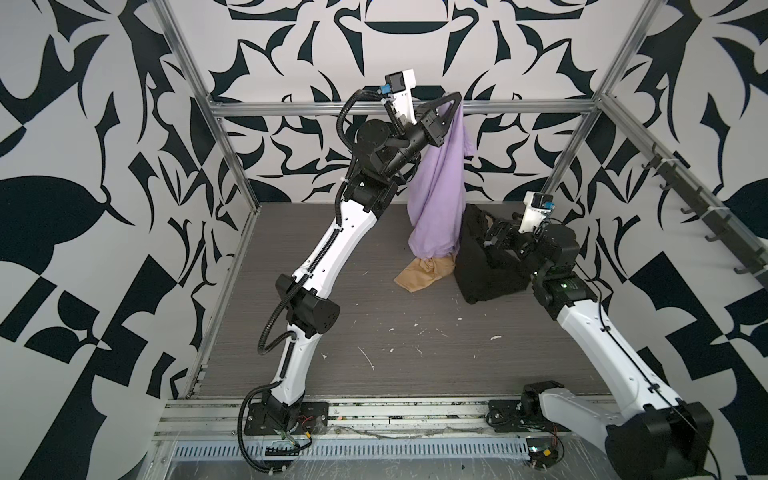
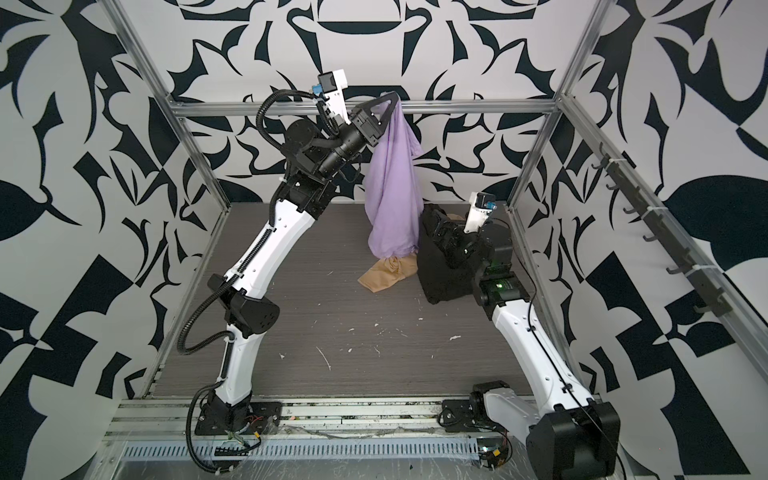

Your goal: Pick out a specific cloth from the pile

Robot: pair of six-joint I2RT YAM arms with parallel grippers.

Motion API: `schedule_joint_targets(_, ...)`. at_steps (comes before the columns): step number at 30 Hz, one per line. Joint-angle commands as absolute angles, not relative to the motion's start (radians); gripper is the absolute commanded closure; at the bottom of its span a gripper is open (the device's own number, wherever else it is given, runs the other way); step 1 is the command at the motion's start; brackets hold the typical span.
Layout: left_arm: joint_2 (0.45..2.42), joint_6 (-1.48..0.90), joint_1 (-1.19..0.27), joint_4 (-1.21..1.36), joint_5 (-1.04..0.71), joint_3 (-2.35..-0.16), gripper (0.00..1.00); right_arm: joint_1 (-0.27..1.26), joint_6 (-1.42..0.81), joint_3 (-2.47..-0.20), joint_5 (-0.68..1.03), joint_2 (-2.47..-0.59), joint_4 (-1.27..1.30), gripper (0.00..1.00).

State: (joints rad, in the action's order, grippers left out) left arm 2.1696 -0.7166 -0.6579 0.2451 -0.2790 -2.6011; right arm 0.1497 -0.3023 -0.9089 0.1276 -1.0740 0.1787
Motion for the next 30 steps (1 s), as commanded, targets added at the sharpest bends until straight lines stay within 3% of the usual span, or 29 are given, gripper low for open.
schedule_joint_targets(1, 2.077, -0.698, -0.663, 0.296, -0.307, -2.63, 1.0, 0.163, -0.277, -0.957, 0.177, -1.046, 0.204, 0.01)
schedule_joint_targets(19, 1.986, -0.732, -0.665, 0.268, -0.366, -2.621, 1.0, 0.207, -0.259, -0.982, 0.412, -0.992, 0.264, 0.0)
schedule_joint_targets(30, 1.921, -0.738, -0.675, 0.271, -0.394, -2.57, 1.0, 0.318, -0.255, -1.033, 0.58, -1.015, 0.332, 0.0)
